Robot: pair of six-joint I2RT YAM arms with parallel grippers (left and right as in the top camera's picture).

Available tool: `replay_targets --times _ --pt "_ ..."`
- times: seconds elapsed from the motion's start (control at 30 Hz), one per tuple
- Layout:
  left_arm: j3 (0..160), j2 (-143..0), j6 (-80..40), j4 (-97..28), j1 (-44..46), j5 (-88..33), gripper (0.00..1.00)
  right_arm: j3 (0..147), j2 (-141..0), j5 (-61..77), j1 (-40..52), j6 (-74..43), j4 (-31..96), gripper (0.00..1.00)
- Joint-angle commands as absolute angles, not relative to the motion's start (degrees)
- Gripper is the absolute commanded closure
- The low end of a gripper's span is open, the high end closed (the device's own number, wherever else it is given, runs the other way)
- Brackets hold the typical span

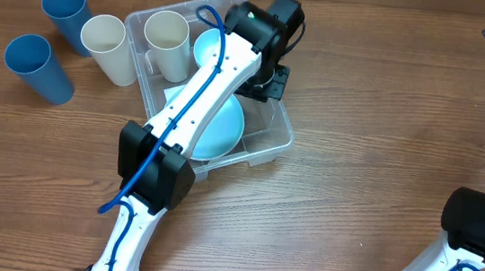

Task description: Pack container

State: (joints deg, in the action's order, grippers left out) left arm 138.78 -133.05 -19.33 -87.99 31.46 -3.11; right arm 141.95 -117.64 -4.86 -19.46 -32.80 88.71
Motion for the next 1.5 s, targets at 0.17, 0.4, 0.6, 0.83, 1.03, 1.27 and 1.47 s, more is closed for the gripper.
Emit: replay_targets --times 0.17,0.4,0.6,0.83,1.03,1.27,1.47 --pt "147.06 -128.68 -19.33 -96.82 30.96 3.29 0.96 142.47 -117.01 -5.28 -19.35 -33.06 88.62 0.00" --pt "147.09 -128.70 -18.52 -92.84 27.31 5.89 0.96 142.47 -117.01 -5.28 -19.35 -33.06 88.62 0.00" --pt "147.04 -128.51 -19.27 -96.82 24.12 -7.05 0.96 142.47 -117.01 -5.28 -19.35 -33.06 88.62 0.00" --pt "146.80 -123.13 -14.72 -96.84 24.77 -2.22 0.96 142.47 -117.01 -5.28 -19.35 -33.06 88.62 0.00" --pt "133.99 -103.31 -16.19 -96.82 24.73 8.34 0.96 142.47 -117.01 -5.28 -19.35 -33.06 88.62 0.00" --pt "103.90 -93.12 -27.97 -86.61 25.12 13.04 0.96 142.47 -117.01 -5.28 -19.35 -33.06 88.62 0.00" --pt "80.01 -93.45 -32.42 -68.97 25.52 10.83 0.96 142.47 -117.01 -5.28 -19.35 -33.06 88.62 0.00"
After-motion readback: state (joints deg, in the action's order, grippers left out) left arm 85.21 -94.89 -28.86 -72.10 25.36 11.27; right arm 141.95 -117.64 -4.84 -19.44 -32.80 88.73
